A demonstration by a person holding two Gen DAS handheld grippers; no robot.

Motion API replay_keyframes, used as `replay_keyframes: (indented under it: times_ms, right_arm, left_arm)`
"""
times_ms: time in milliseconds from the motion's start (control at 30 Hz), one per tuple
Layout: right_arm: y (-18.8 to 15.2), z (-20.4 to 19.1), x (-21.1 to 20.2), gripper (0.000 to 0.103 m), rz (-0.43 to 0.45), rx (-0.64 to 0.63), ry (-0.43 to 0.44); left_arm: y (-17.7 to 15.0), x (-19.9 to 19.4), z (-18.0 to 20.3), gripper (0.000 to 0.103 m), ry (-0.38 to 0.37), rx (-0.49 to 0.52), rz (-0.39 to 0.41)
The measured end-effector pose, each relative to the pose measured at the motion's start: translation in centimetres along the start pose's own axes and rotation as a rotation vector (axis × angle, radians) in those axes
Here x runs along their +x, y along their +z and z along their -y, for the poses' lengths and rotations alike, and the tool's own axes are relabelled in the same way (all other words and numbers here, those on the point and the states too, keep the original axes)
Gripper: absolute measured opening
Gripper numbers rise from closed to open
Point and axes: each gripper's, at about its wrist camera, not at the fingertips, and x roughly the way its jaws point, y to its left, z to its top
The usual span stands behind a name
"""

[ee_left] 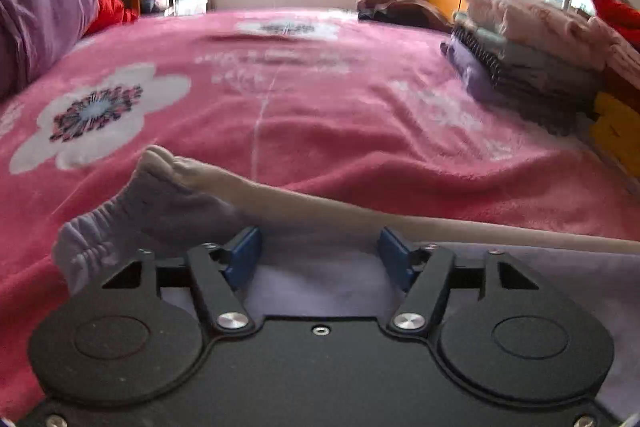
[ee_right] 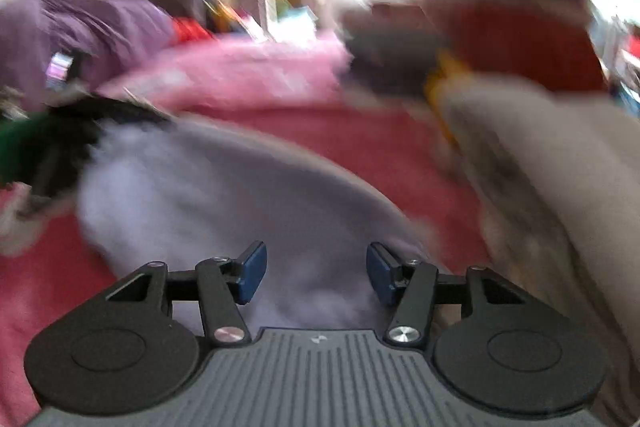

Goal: Fold clothes

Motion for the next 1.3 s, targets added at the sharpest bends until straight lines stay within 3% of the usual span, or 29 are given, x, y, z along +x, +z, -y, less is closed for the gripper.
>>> replay_keyframes:
  times_ms: [100,167,267,400,500,567,667,800,967,1067,1133,1200,1300]
  right_arm:
    - [0.3,0.6,-1.4,0.053,0.079,0.04,0.032]
    - [0.4,0.7,-1.8,0.057,0.108,0.05,0.006]
    - [-0.5,0.3,-0.1,0.058,-0.023,-0.01,-0.026]
    - [0.1,-0.3,-1.1,0.058,0.038,-0.026,0.003]
    - [0.6,-0.1,-2.1,0.058,0.106,-0.001,0.019]
    - [0.9,0.0,-2.6,0.059,0.135,0.002,0.027]
    - [0.8,0.1,-1.9,0.06,0.097,0.008,0.001]
    - [0.4,-0.3,-0.8,0.061,0.044,-0.003,-0.03]
    - [-0.1,-0.7,-0.2,0.065,0.019,-0.007,-0.045]
    - [-0.4,-1.0,0.2,0.069,0.007,-0.014,-0.054]
    - [-0.4,-1.2,0.4,0.072,0.005,-0.02,-0.057]
    - [-0.5,-1.4,0.6,0.074,0.005,-0.025,-0.058]
    - [-0.5,-1.4,0.8,0.076,0.006,-0.025,-0.055]
  left_arm:
    - [1.1,-1.6,0.1,0.066,0.003,-0.021,0.049]
    - [1.3,-2.8,-0.1,0.068,0.003,-0.038,0.1]
    - [0.4,-0.7,-0.4,0.077,0.038,-0.038,-0.011]
    - [0.3,-2.3,-1.1,0.078,0.04,-0.038,0.016]
    - [0.9,-7.0,-3.1,0.079,0.076,-0.09,0.192]
    - [0.5,-8.6,-5.3,0.079,0.119,-0.175,0.236]
    - [-0.8,-10.2,-8.9,0.079,0.154,-0.327,0.256]
    - [-2.9,-10.4,-13.1,0.078,0.07,-0.532,0.187]
    - [-4.9,-8.6,-15.9,0.076,-0.057,-0.635,0.093]
    - [-5.4,-7.8,-16.5,0.075,-0.134,-0.662,0.1]
    - [-5.3,-7.1,-16.8,0.063,-0.189,-0.671,0.112]
    - [-5.3,-6.3,-17.0,0.042,-0.242,-0.691,0.11]
    - [-5.7,-5.1,-17.0,0.039,-0.287,-0.675,0.08]
